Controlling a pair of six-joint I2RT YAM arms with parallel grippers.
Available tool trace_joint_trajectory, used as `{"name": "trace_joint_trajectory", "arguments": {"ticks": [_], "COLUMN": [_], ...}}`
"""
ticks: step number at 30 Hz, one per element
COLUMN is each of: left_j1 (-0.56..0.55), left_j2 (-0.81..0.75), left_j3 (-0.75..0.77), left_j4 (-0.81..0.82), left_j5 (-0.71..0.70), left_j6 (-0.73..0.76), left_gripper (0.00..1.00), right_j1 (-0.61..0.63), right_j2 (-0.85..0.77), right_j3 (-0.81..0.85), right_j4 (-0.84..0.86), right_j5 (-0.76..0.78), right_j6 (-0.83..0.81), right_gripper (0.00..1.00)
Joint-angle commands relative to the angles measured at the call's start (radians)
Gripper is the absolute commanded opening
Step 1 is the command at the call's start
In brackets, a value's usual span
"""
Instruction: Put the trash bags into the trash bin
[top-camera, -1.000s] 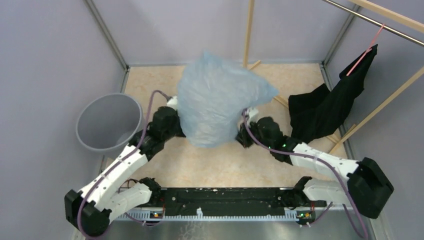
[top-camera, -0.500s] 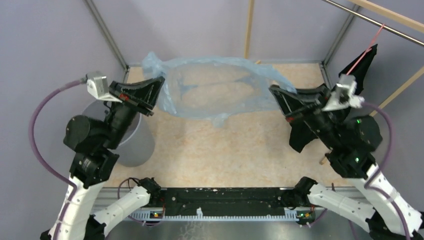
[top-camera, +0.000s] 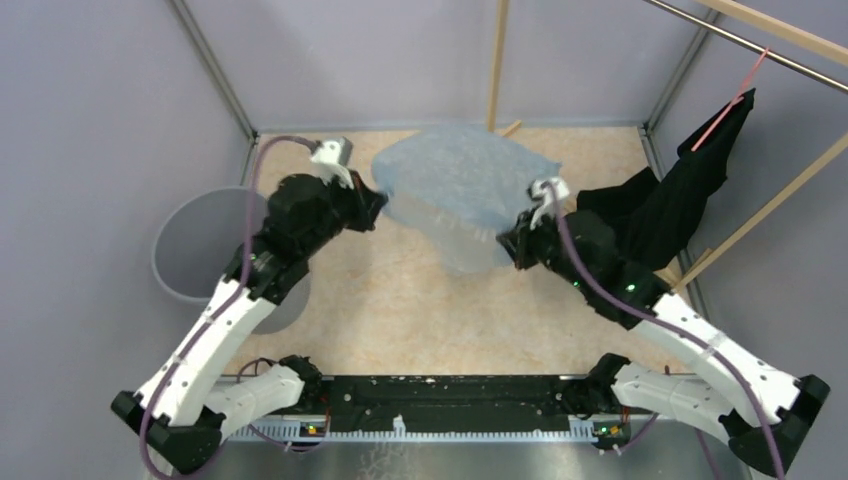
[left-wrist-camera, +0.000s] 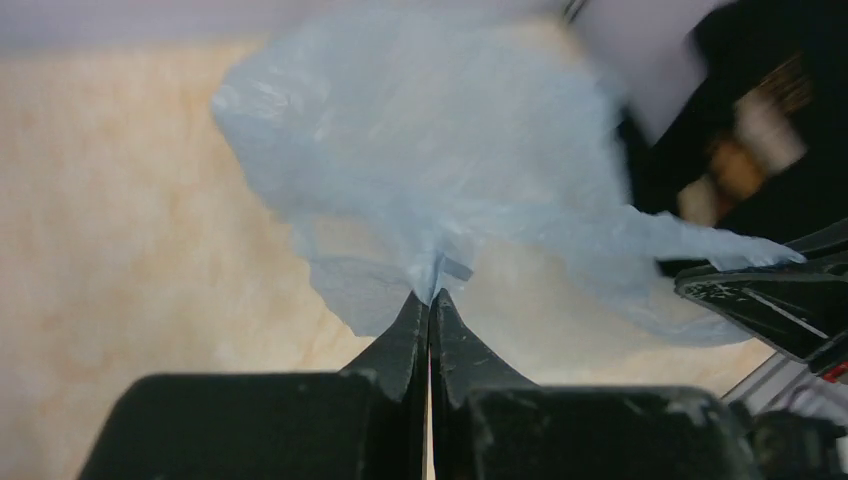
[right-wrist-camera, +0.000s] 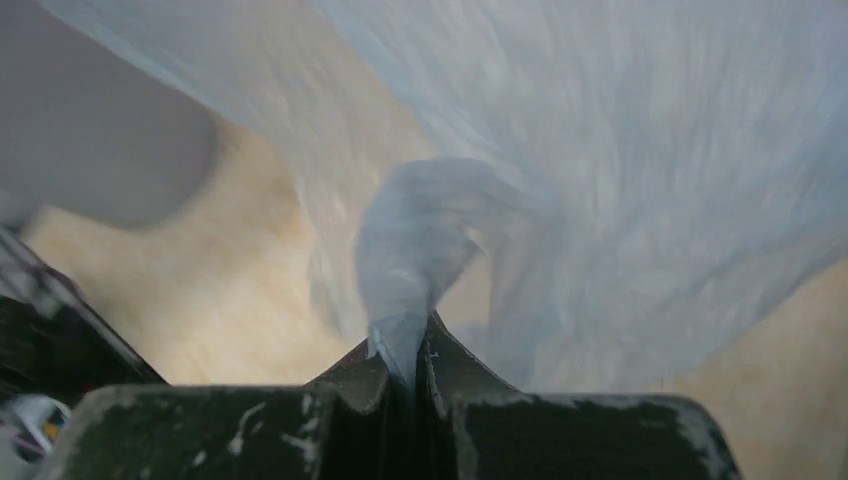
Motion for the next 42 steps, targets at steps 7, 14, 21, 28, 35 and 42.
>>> {"name": "trace_joint_trajectory", "arguments": {"ticks": [7, 14, 21, 28, 35, 42], "left_j1": [0.0, 0.003, 0.001, 0.002, 0.001, 0.001], "left_j2": [-0.221, -0.031, -0.161, -0.155, 0.011, -0.039], "left_j3": [-0.027, -0.066, 0.239, 0.043, 0.216, 0.269], "left_j4": [0.192, -0.088, 0.08, 0.113, -0.185, -0.137], "left_j5": [-0.163, -0.287, -0.135, -0.298, -0.248, -0.177], "left_j6": [-0.041, -0.036, 0.166, 0.089, 0.142, 0.117], "left_gripper": [0.0, 0.0, 0.0, 0.0, 0.0, 0.0], "right_j1": [0.01, -0.004, -0.004, -0.007, -0.068, -0.167], "right_j2": [-0.116, 0.044, 0.026, 0.093, 0.303, 0.324], "right_j3": [0.058, -0.11, 0.225, 0.115, -0.079, -0.032], "right_j4": [0.443, 0.347, 0.352, 0.748, 0.866, 0.828], "right_j5": [-0.157, 0.027, -0.02, 0.166, 0.016, -0.288], "right_j6": [0.029, 0.217, 0.067, -0.039, 0.05, 0.137], "right_gripper": [0.09, 0.0, 0.0, 0.0, 0.0, 0.0]}}
